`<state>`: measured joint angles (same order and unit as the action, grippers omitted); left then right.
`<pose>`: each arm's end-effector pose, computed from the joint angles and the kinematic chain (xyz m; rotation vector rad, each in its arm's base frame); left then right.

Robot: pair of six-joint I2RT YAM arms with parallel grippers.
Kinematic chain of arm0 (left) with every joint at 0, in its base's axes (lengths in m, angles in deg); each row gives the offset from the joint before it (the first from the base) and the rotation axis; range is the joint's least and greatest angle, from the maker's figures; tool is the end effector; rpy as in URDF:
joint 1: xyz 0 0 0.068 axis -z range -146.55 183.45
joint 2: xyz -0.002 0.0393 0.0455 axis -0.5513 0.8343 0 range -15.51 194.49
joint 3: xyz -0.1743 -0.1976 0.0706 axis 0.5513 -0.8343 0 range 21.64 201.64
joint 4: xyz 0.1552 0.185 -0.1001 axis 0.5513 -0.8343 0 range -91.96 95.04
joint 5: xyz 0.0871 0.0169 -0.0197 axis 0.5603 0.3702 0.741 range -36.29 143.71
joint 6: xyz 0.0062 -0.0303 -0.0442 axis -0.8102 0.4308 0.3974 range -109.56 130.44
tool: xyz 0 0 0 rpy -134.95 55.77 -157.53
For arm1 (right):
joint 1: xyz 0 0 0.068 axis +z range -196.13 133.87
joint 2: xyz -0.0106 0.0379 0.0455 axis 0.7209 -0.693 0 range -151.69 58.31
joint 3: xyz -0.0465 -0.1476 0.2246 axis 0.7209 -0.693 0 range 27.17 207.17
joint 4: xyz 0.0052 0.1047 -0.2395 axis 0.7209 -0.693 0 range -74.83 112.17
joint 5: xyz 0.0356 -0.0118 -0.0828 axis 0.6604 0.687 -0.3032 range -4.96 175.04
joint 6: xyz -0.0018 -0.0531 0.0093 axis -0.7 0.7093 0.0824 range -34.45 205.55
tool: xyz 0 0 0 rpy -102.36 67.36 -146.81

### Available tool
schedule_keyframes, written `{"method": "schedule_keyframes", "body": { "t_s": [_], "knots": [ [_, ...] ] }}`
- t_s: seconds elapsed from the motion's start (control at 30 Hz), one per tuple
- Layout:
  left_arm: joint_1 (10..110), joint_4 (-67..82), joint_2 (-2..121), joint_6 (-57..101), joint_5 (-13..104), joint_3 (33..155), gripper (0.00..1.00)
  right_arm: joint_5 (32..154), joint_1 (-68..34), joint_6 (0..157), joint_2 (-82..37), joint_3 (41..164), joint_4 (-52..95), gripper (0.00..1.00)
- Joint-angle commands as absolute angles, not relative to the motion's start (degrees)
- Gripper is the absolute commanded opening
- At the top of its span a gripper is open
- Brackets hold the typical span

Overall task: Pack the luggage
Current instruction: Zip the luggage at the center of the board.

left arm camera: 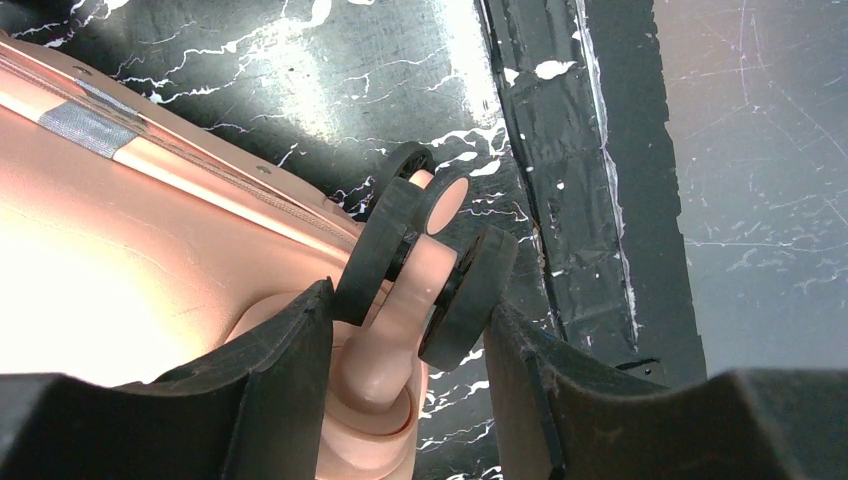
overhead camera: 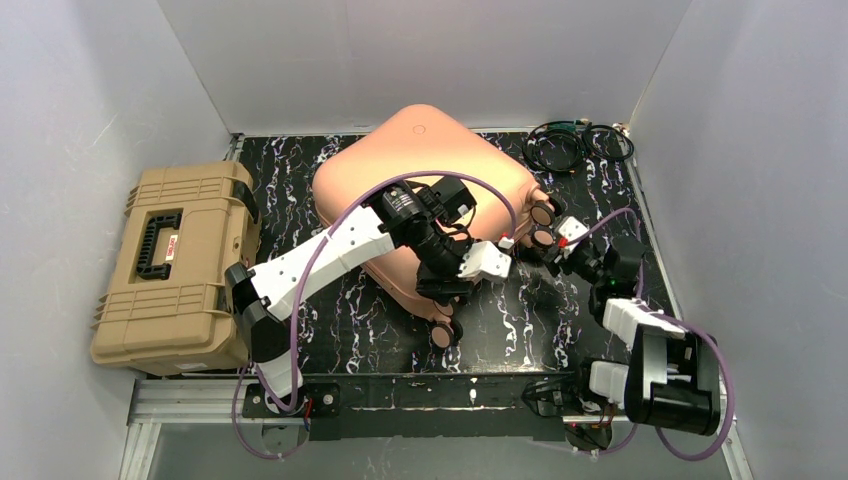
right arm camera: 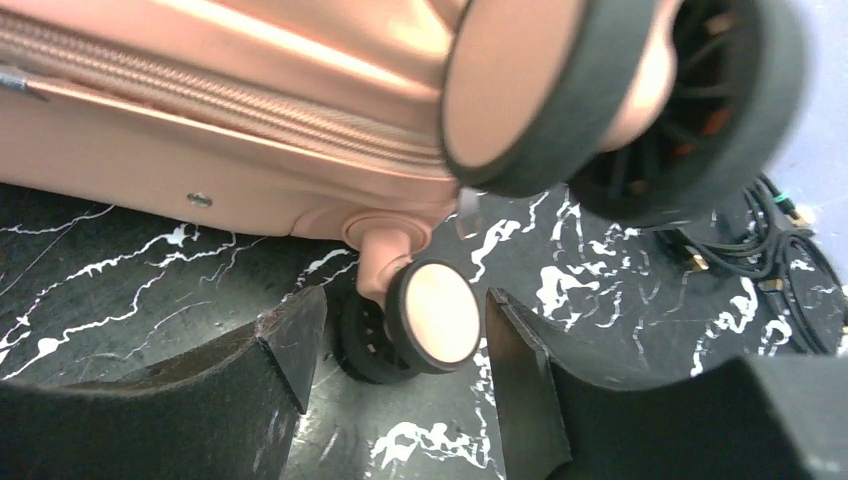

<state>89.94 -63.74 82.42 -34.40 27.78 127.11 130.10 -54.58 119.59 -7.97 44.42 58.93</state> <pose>0.1761 -0.2940 0.3736 2.1182 1.5367 -0.6665 0.2180 -0.0067 0.1884 -0.8952 1.4733 0.1547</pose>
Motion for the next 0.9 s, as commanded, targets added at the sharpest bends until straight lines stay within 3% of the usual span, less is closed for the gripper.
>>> {"method": "schedule_keyframes", "body": {
  "t_s": [0.0,0.3,0.5,0.6,0.87],
  "knots": [
    [86.9,-63.3,78.7,-27.6,29.6,133.8,0.00,127.6,-52.2,121.5,-12.3,41.9,73.9,0.66],
    [86.6,-66.0,78.6,-29.2,26.9,135.6,0.00,120.9,-50.8,117.7,-21.4,39.3,92.7,0.68],
    [86.2,-66.9,78.0,-29.7,25.7,135.8,0.00,124.9,-50.8,115.3,-27.0,38.5,103.1,0.63],
    [85.9,-67.0,78.0,-29.7,25.5,136.0,0.00,127.0,-50.3,114.5,-28.8,39.4,104.6,0.57],
    [85.3,-67.3,77.7,-29.8,24.8,136.1,0.00,121.4,-47.2,114.5,-32.8,41.1,108.5,0.58]
  ]
}}
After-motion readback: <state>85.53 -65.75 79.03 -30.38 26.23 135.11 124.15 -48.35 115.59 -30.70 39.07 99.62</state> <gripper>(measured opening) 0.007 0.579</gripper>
